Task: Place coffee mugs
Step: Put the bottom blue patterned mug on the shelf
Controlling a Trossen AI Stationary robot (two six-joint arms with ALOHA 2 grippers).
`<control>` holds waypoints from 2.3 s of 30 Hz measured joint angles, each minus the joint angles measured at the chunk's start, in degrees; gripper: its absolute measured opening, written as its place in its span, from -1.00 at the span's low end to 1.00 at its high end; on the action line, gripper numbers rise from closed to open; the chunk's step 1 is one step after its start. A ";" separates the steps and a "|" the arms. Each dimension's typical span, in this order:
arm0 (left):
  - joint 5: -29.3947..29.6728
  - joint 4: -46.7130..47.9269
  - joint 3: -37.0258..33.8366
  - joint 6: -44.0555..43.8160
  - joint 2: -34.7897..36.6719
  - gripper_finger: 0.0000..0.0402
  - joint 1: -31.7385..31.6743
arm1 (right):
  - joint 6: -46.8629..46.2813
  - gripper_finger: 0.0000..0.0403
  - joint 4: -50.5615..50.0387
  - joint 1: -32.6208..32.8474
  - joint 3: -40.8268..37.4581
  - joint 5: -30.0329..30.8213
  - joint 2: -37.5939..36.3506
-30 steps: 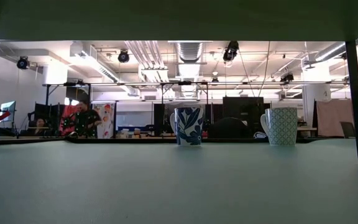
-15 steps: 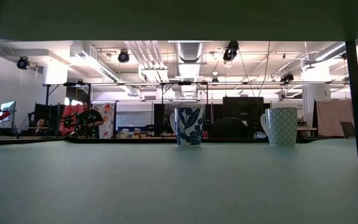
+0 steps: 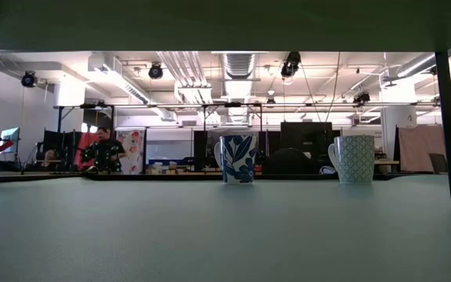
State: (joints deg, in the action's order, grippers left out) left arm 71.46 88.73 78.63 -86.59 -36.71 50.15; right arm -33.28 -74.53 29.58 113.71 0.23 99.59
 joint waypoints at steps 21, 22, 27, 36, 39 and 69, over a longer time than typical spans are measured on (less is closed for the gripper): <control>0.04 0.04 0.00 -1.00 0.09 -0.61 0.00 | 1.08 -0.84 3.43 -0.35 -2.21 1.27 -0.07; 0.03 0.04 0.00 -1.00 0.13 -0.61 -0.02 | 1.08 -0.82 3.45 -0.39 -1.81 1.18 -0.04; 0.03 0.06 0.00 -1.00 0.52 -0.61 -0.02 | 0.60 -0.68 3.92 -0.51 -0.69 1.29 -0.04; 0.00 0.06 0.00 -0.98 0.61 -0.61 0.00 | -6.59 -0.49 3.32 -0.50 0.10 0.87 -0.05; -0.02 0.06 0.00 -0.98 0.61 -0.61 -0.01 | -12.41 -0.46 2.79 -0.50 1.24 0.75 -0.07; -0.13 0.04 0.00 1.82 0.59 -0.61 -0.02 | -32.10 -0.54 -3.93 2.40 3.02 -0.19 2.71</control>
State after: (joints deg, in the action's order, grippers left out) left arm 71.33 88.77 78.63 -84.77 -36.12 50.13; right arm -65.39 -78.46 31.99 116.73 0.04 102.30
